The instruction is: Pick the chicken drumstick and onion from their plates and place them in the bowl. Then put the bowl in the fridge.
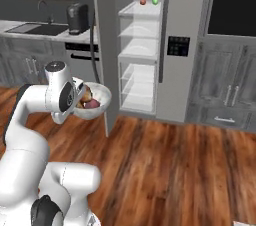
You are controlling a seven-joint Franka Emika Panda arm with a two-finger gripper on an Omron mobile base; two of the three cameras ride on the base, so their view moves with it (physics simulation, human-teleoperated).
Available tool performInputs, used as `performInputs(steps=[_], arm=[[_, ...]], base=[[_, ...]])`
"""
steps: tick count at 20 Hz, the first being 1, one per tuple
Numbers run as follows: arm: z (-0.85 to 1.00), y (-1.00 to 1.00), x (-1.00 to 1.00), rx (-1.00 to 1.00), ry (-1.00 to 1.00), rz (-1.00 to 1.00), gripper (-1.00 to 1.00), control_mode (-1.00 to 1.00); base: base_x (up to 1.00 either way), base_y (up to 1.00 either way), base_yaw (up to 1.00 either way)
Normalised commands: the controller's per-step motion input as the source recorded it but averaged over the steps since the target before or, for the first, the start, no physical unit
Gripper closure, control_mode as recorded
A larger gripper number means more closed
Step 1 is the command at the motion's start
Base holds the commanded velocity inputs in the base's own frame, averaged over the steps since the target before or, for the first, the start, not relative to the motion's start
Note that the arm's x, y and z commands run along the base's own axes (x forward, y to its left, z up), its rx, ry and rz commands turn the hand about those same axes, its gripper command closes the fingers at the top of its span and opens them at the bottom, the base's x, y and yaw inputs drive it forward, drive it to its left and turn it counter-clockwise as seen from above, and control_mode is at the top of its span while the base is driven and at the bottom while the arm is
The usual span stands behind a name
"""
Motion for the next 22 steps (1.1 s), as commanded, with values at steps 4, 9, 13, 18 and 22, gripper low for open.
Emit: performInputs(steps=[4, 9, 13, 18, 22], arm=[[0.0, 0.0, 0.0, 0.0, 0.0, 0.0, 1.0, 1.0], [0.0, 0.0, 0.0, 0.0, 0.0, 0.0, 1.0, 1.0], [0.0, 0.0, 0.0, 0.0, 0.0, 0.0, 1.0, 1.0], [0.0, 0.0, 0.0, 0.0, 0.0, 0.0, 1.0, 1.0], [0.0, 0.0, 0.0, 0.0, 0.0, 0.0, 1.0, 1.0]], base=[[0.74, -0.44, 0.0], [0.75, -0.43, 0.0], [0.82, -0.39, 0.0], [0.87, -0.35, 0.01], [0.89, -0.3, 0.04]])
